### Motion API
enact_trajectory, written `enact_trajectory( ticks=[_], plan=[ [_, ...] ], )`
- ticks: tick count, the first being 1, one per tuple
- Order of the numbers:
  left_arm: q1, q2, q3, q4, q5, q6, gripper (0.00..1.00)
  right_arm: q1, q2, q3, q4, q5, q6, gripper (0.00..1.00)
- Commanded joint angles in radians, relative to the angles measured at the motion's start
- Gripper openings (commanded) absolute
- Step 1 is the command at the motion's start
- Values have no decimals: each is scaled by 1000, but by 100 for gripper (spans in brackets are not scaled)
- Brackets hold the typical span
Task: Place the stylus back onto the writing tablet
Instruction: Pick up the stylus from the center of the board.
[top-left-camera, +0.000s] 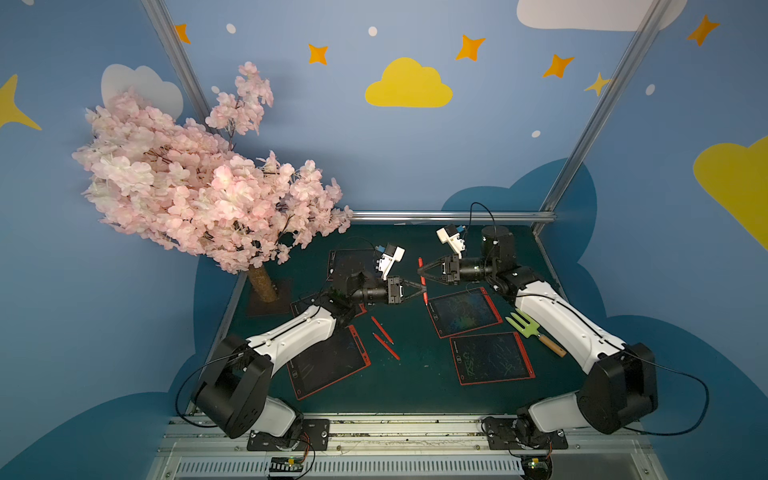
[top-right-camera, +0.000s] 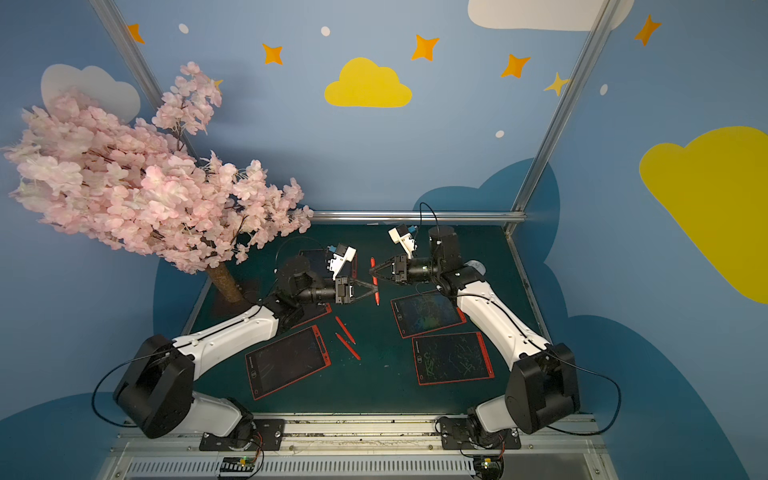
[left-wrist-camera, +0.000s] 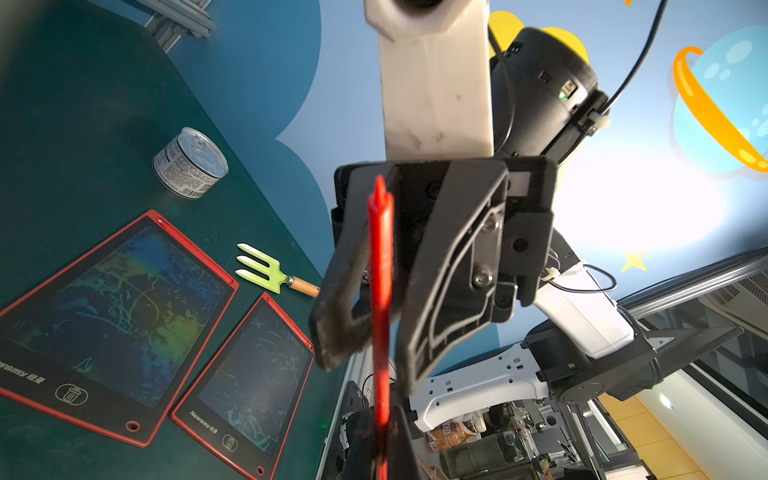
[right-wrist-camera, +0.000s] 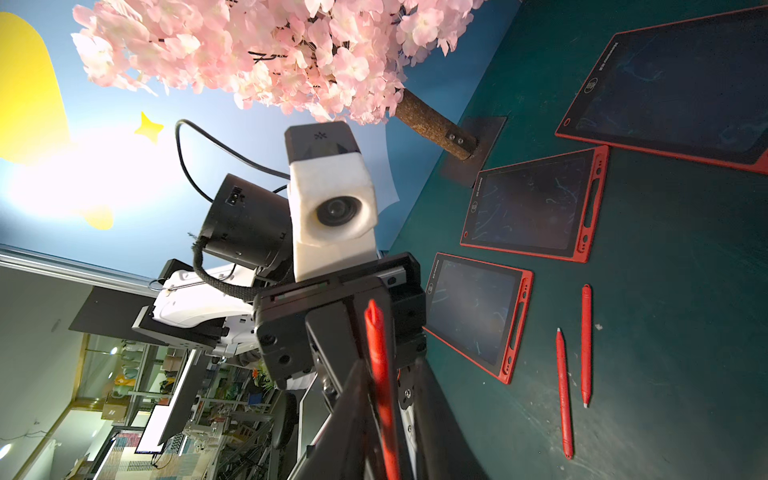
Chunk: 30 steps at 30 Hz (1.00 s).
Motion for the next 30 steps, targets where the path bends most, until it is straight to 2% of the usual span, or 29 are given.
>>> enact_trajectory(
  ticks=[1,8,9,11,14,19,25,30],
  plan=[
    [3,15,30,6,41,7,3,5,14,10,17,-14,-8,15],
    [2,0,27,-33,24,28,4,4,11,17,-26,16,-35,0],
    [3,-7,30,-57,11,39,8,4,10,17,-35,24,-38,0],
    [2,-28,40,-140,-31,79,27,7,9,19,-55,44,-49,0],
    [2,-71,66,-295,-123,156,43,19,-3,29,-115,116,-83,0],
    [0,-119,122,-513,-267,235,60,80,0,95,-290,361,-123,0],
    [-30,-151,186,-709,-413,329,61,160,31,203,-464,624,-154,0],
    [-36,-146,185,-729,-427,314,55,199,31,238,-506,740,-156,0]
  ],
)
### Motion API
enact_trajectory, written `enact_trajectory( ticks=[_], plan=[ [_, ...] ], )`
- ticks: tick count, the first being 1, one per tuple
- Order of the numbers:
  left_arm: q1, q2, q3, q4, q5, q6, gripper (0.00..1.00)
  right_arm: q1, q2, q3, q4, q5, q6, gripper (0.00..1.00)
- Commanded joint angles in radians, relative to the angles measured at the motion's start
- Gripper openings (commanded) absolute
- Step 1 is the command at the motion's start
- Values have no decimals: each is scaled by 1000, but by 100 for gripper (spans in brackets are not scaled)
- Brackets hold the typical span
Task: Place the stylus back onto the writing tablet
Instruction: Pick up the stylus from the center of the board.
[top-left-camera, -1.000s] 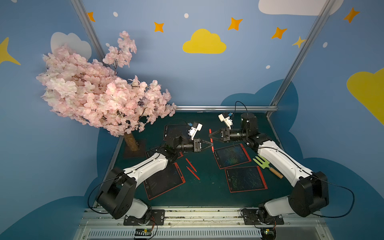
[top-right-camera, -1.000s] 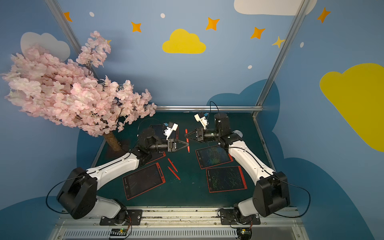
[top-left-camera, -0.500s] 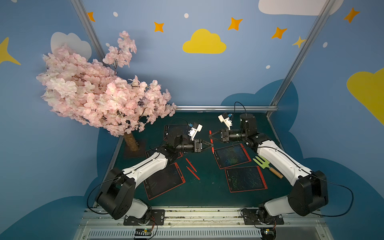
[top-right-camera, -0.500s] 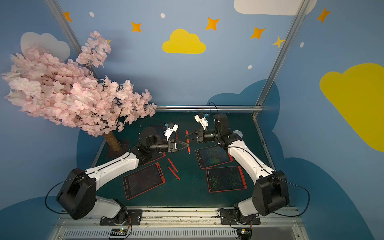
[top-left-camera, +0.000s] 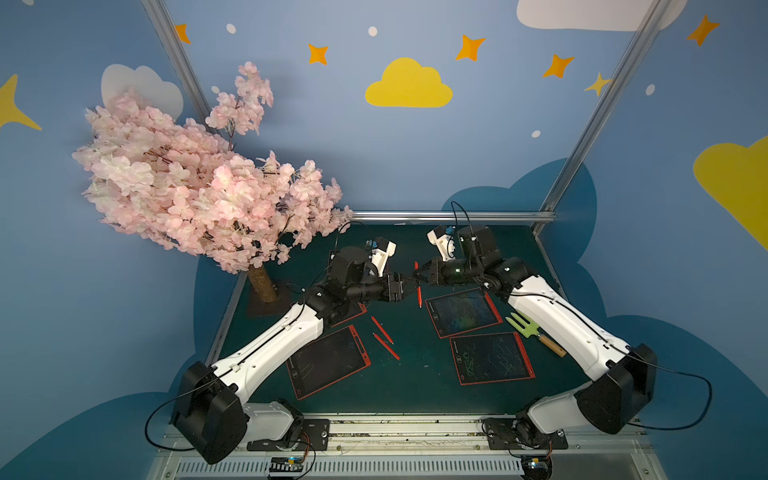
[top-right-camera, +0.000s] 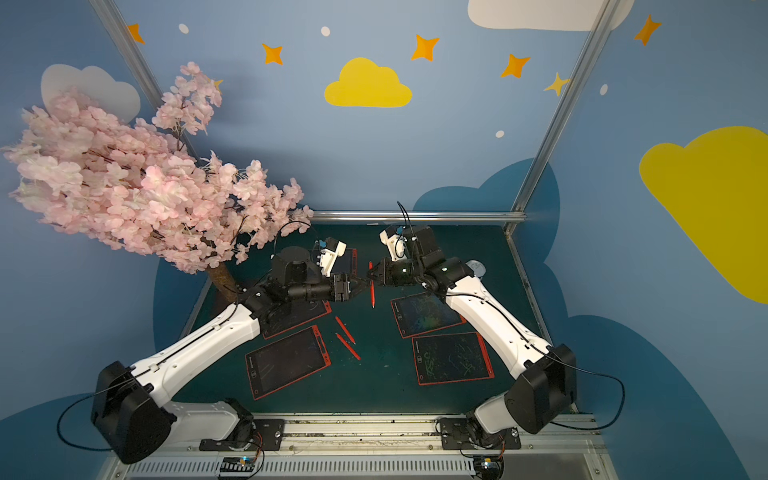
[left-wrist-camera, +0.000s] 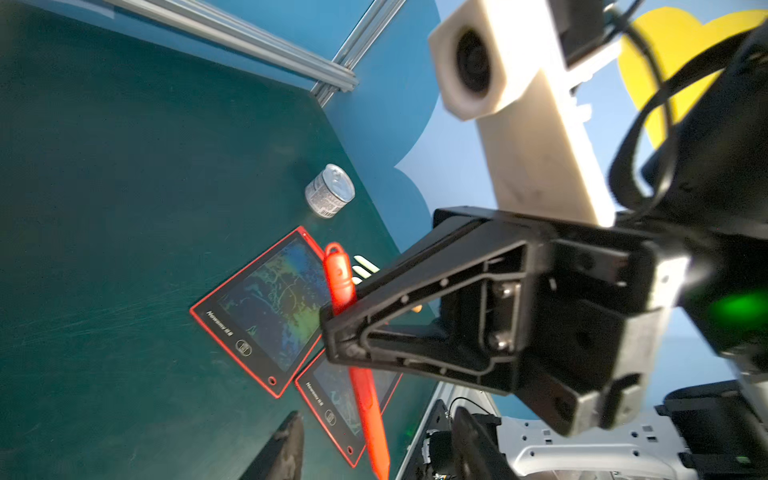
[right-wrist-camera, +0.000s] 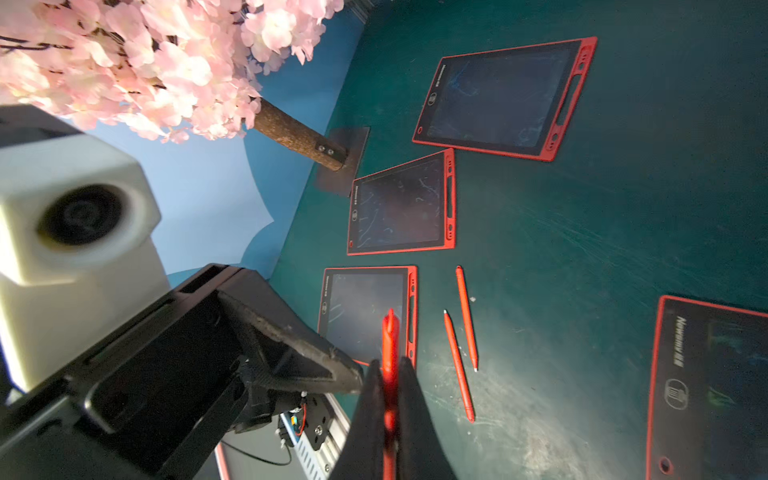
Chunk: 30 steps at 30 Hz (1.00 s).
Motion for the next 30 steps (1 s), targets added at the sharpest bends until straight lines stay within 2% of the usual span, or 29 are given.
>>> enact_trajectory(
  ticks=[1,9,30],
  plan=[
    [-7,0,11,-75,-47,29,55,20,12,31,-80,142,-22,0],
    [-28,38,17,-28,-13,33,49,62,8,51,-101,216,-40,0],
    [-39,97,36,40,-14,-20,34,145,10,62,-108,330,-72,0]
  ],
)
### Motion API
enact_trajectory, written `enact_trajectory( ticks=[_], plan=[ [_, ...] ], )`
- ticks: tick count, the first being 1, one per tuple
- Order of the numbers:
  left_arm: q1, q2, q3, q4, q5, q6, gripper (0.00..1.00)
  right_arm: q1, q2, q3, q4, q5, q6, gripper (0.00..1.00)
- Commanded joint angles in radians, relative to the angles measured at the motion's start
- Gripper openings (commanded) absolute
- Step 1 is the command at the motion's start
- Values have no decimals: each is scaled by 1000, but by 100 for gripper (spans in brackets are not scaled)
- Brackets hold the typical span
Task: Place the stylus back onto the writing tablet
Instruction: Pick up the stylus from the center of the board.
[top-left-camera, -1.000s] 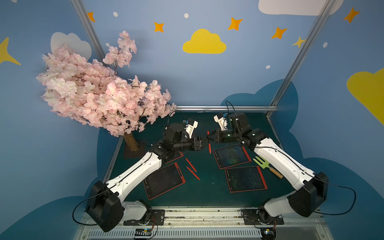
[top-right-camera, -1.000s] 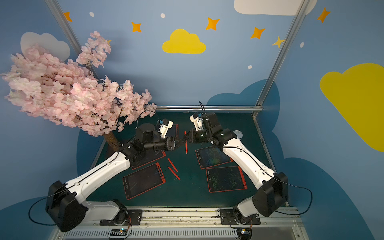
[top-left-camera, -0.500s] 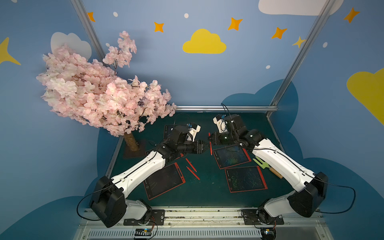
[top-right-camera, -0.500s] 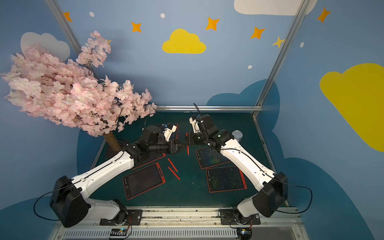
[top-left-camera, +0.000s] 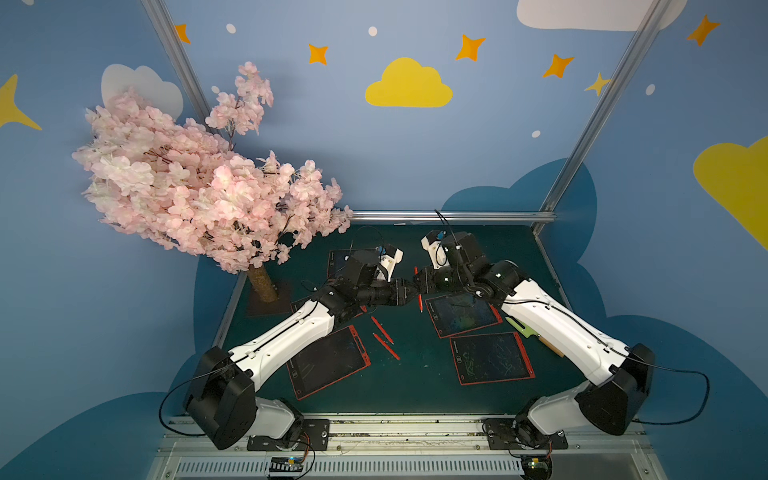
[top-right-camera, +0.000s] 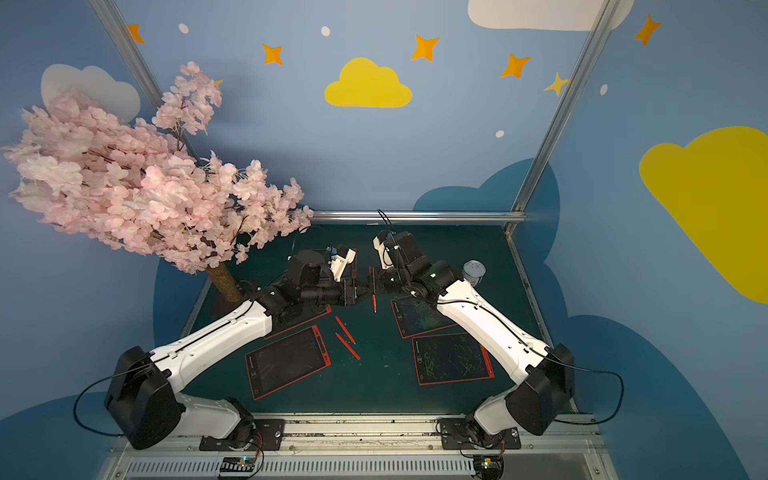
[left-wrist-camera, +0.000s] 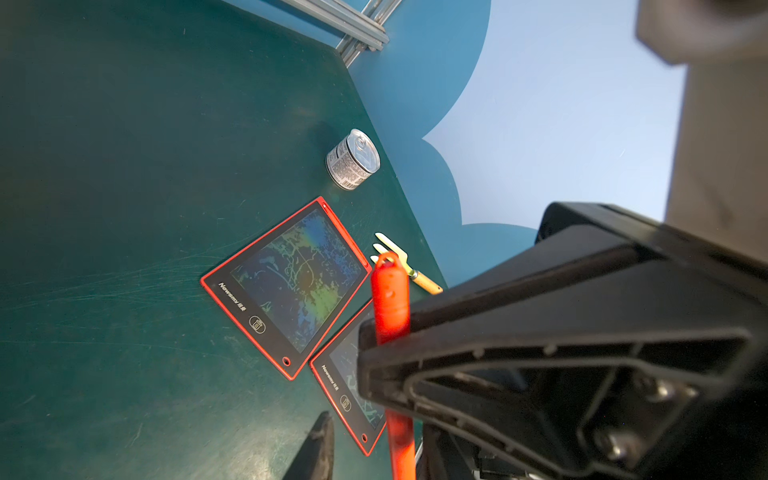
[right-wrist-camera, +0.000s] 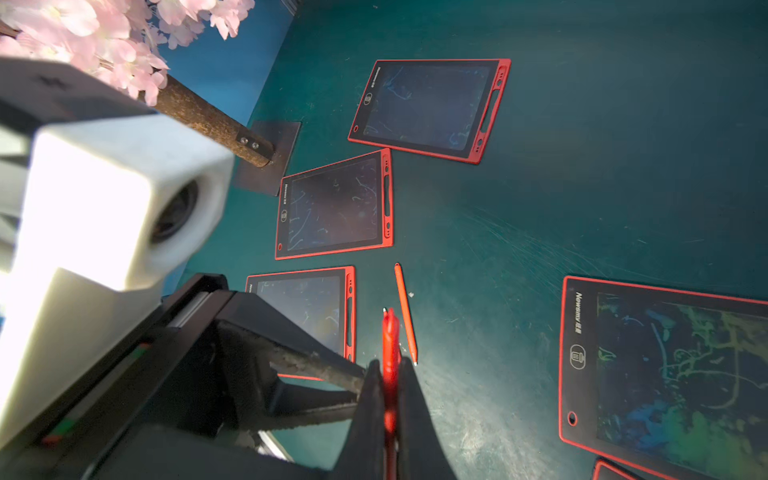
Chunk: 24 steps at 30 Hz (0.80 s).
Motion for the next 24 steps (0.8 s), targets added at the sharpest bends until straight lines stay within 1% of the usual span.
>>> enact_trajectory(
  ticks=[1,6,11,14,21,24],
  plan=[
    [-2,15,32,30,9,-12,33,17,9,27,-14,36,-21,0],
    [-1,28,31,44,12,-25,23,37,13,30,-27,76,-40,0],
    [-2,33,27,59,18,-35,19,47,15,27,-27,80,-44,0],
    [-2,34,26,71,25,-36,19,52,21,31,-24,78,-43,0],
    [-2,34,17,94,42,-34,21,56,23,33,-13,74,-45,0],
    [-2,31,9,108,41,-35,21,56,21,20,3,75,-45,0]
  ],
)
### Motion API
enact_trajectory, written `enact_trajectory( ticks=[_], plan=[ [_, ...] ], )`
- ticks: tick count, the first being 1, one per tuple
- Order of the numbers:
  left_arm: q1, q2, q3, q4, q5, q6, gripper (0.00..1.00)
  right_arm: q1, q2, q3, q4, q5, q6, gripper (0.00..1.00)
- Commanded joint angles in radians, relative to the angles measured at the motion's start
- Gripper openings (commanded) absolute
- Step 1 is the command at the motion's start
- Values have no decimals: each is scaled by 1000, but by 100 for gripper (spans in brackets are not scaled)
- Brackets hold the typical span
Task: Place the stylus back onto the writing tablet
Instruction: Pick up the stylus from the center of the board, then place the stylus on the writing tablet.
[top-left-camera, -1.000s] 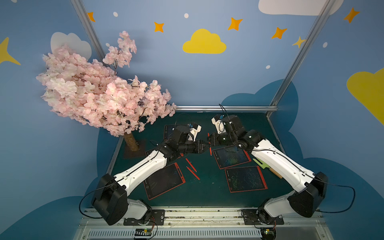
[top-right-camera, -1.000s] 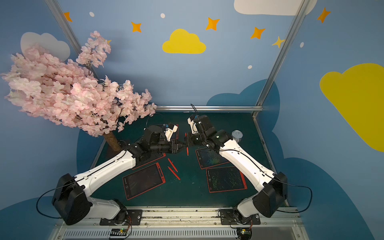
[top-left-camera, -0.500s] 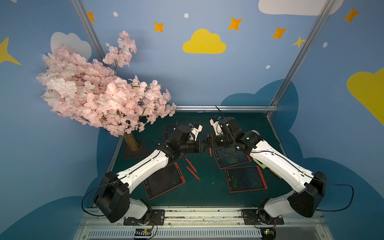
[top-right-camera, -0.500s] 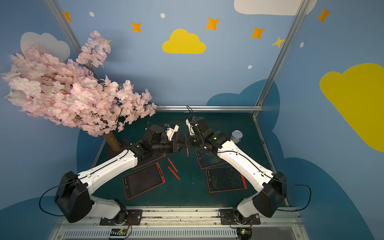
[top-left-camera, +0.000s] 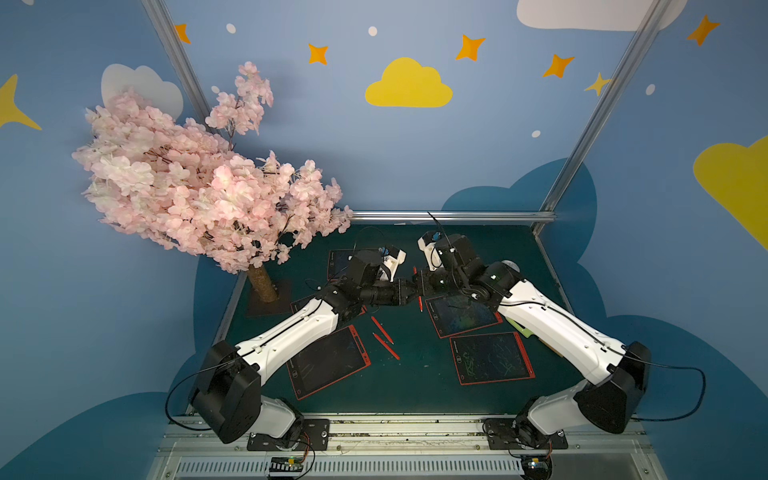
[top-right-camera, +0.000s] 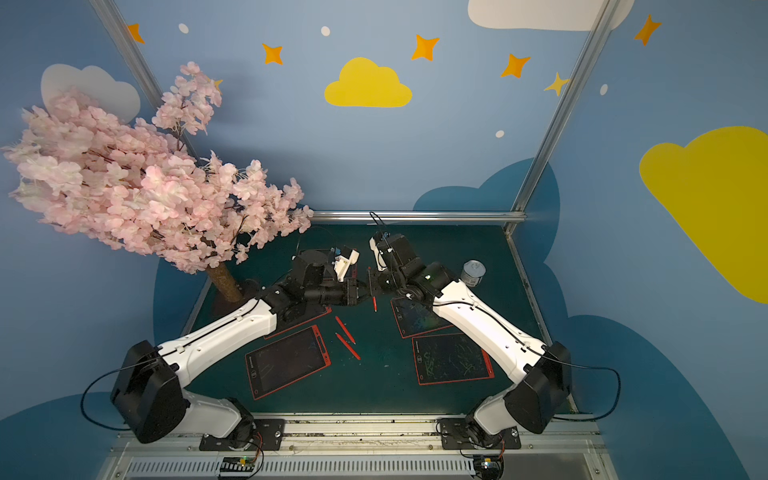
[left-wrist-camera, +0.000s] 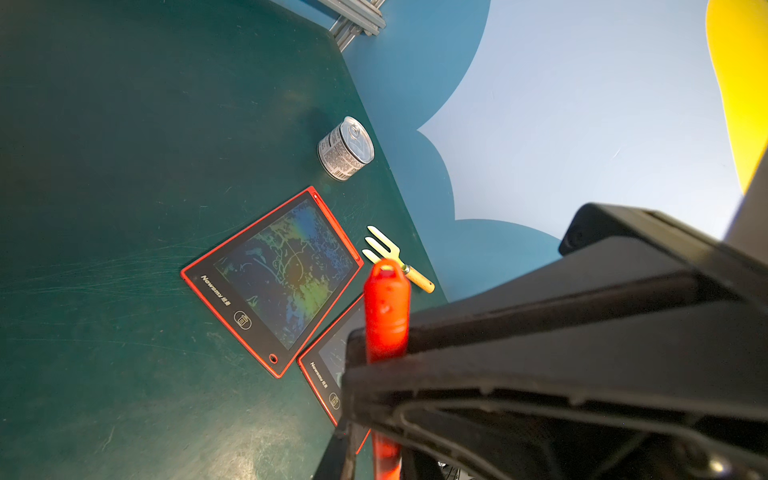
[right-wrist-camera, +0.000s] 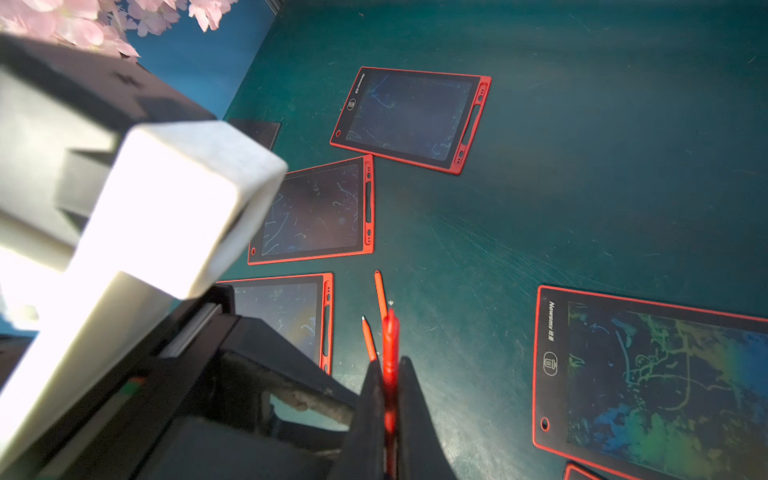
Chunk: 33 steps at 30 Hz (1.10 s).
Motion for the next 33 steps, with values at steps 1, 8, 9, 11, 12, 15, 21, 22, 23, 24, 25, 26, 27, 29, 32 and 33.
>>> enact_trajectory(
  ticks=[1,8,9,11,12,15,21,22,23,24,25,26,27,29,32,33],
  plan=[
    [2,2,6,77,10,0,20,16,8,7,5,-18,-7,0],
    [2,-1,5,80,10,12,13,17,14,7,6,-19,-7,0],
    [2,-1,5,79,9,14,13,16,15,7,5,-19,-7,0],
    [2,-5,4,75,8,18,12,17,17,7,3,-18,-9,0],
    [3,-6,3,70,7,22,11,17,16,8,3,-18,-9,0],
    [2,-8,7,42,-8,30,9,16,20,6,3,-18,-7,0],
    [3,-7,11,-8,-37,46,8,16,7,-19,51,-22,-1,3],
    [2,-9,10,-15,-39,52,8,14,1,-25,59,-22,-2,7],
    [2,-11,10,-23,-43,56,8,15,-4,-30,67,-22,0,10],
    [3,-10,9,-30,-49,59,8,13,-10,-37,80,-22,3,12],
    [3,-13,10,-38,-54,63,8,11,-20,-50,98,-24,7,14],
    [4,-13,12,-47,-57,68,8,11,-31,-64,116,-29,8,18],
    [3,-12,13,-55,-62,71,8,10,-42,-72,127,-31,8,20],
    [7,-10,19,-74,-70,79,8,6,-66,-92,144,-36,1,24],
    [14,-11,22,-86,-83,84,8,-13,-104,-122,162,-79,-2,29],
    [17,-11,20,-87,-86,87,8,-19,-118,-131,165,-98,-1,32]
  ],
)
